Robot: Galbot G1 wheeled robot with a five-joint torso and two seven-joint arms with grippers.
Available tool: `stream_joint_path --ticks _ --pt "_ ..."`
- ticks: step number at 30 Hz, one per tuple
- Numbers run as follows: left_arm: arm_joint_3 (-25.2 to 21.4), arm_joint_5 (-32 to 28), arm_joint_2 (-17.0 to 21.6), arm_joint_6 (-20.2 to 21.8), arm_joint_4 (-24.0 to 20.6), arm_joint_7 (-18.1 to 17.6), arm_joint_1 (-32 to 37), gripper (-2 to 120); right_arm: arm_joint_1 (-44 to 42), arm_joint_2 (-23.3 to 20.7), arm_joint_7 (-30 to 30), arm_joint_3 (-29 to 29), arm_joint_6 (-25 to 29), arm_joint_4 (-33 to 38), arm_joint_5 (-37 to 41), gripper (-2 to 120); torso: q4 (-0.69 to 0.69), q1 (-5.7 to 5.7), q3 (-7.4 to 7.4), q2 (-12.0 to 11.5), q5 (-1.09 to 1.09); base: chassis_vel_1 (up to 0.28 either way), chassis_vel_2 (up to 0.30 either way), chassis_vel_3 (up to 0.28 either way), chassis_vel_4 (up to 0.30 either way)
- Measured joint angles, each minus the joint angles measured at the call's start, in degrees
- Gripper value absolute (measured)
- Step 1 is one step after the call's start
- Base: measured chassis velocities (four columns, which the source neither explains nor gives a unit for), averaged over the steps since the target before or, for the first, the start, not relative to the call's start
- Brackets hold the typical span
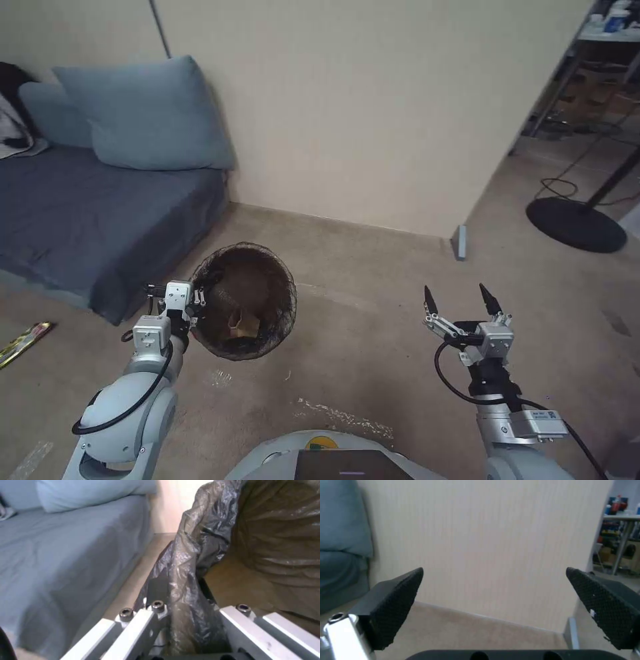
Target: Pick up the trash bin, then pick up the garbage from the floor and place it into the trash bin.
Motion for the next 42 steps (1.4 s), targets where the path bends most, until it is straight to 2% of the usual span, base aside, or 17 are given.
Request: stream_joint_path --ticks 9,42 --pt "0.06 0.05 -0.02 -0.26 0.03 0.21 0.09 3 0.43 -0.11 0.45 1.29 -0.61 0.30 0.90 100 0.00 0.00 0.00 0.00 0.00 0.095 0.084 0.091 0.091" --pt "0.27 0.90 -0.17 -0.24 -0.36 0.71 0.49 3 1.44 0.10 0.55 -0.49 -1.27 -0.14 0.68 100 0.00 0.00 0.00 0.00 -0.01 0.099 0.108 0.109 0.111"
